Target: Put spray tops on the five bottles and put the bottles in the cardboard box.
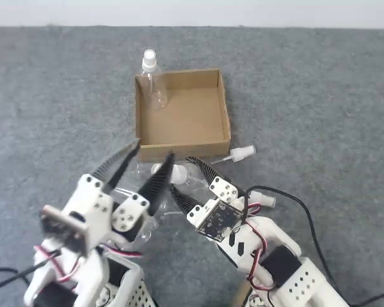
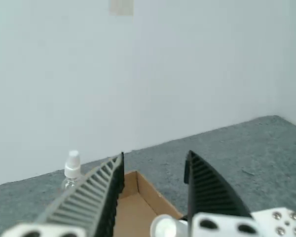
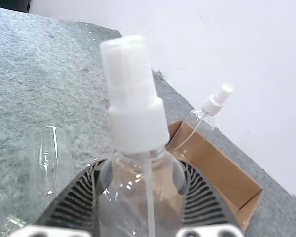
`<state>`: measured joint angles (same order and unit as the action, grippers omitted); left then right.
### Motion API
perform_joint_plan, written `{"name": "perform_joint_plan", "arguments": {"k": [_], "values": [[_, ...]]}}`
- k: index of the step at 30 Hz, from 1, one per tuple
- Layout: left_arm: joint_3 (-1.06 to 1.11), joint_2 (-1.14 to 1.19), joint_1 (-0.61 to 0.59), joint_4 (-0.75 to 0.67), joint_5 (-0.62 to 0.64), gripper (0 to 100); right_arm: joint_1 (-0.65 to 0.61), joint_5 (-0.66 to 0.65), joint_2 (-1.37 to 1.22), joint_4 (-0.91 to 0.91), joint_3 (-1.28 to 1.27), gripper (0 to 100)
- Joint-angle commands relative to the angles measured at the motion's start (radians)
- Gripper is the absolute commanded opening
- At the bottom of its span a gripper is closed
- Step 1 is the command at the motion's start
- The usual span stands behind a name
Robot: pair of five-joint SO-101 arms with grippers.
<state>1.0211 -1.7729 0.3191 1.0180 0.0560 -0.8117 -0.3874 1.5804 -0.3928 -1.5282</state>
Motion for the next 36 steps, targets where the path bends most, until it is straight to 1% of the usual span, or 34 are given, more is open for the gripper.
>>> {"name": "perform_joint_plan", "arguments": {"k": [1,6,13,15,18,22,27,30,36], "values": [[-0.082,-0.002,-0.089,0.003,-0.008,19,-0.007,0.046,0.030,0.005,0.026,0.6],[-0.082,-0.002,-0.230,0.005,-0.003,19,-0.007,0.064,0.030,0.005,0.028,0.6],[0.007,-0.002,-0.351,0.011,0.000,18,-0.007,0.071,0.033,0.005,0.028,0.6],[0.039,-0.002,-0.370,0.005,0.031,18,-0.007,0.071,0.038,0.005,0.028,0.6],[0.076,-0.002,-0.381,0.005,0.103,18,-0.007,0.071,0.039,0.005,0.028,0.6],[0.139,-0.002,-0.373,-0.014,0.138,18,-0.012,0.072,0.041,0.005,0.028,0.6],[0.249,-0.002,-0.371,-0.104,0.138,18,-0.012,0.078,0.041,0.005,0.028,0.6],[0.272,-0.002,-0.367,-0.133,0.138,18,-0.013,0.129,0.041,0.007,0.029,0.6],[0.285,-0.002,-0.278,-0.140,0.133,18,-0.051,0.138,0.041,0.005,0.028,0.6]]}}
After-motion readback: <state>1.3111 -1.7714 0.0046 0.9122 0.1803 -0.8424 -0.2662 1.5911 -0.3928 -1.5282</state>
